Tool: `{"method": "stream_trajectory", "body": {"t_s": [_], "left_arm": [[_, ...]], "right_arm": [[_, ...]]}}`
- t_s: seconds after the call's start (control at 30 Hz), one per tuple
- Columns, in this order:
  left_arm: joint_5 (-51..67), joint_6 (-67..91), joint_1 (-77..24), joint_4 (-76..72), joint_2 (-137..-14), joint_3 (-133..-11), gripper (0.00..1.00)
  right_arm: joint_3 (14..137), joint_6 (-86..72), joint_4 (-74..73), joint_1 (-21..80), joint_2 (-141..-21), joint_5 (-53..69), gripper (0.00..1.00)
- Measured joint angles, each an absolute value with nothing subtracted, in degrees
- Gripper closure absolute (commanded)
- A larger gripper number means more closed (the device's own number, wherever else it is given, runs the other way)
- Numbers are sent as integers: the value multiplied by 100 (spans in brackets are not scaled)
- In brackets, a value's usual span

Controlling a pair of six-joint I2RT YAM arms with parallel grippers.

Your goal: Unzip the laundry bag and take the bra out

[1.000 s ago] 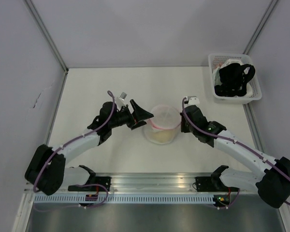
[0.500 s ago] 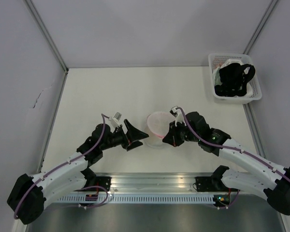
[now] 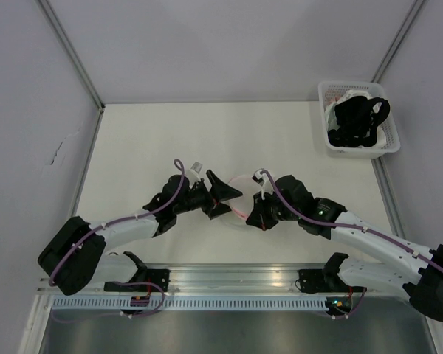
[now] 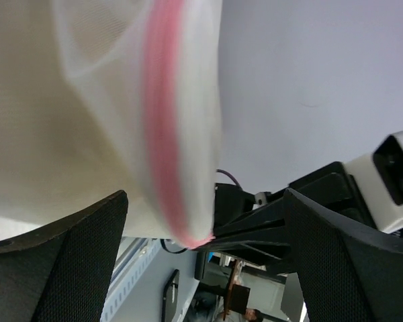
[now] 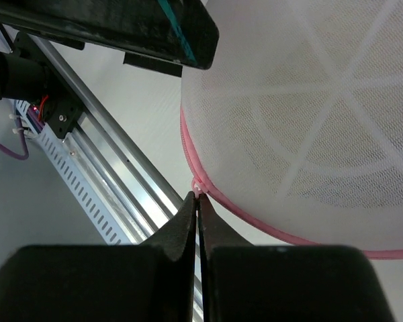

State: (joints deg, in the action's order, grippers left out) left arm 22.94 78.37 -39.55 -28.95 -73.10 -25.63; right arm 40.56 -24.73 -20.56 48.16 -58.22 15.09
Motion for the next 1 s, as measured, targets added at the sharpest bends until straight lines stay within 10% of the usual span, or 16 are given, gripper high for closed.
{"method": "stream_trajectory", "body": {"t_s": [0.07,0.2,0.3,1.0], "left_arm": [[2274,7817,-4021,-2884,-7365,-2827,4],[2276,7736,-4064,-3050,-7520,-3103,72],[2292,7690,-4064,-3081,-7706,-3092,98],[2840,7172,-3310,-2805,-7754,-2714,98]], "right_arm": [[4053,-2456,-2102,4816,-5822,1479,100],[4053,-2418,-2150,4816,-5824,1404,100],[4053,-2414,-2154,4816,-5837,1334,99],[4488,-2718,-3553,4829,-6344,-1621,100]]}}
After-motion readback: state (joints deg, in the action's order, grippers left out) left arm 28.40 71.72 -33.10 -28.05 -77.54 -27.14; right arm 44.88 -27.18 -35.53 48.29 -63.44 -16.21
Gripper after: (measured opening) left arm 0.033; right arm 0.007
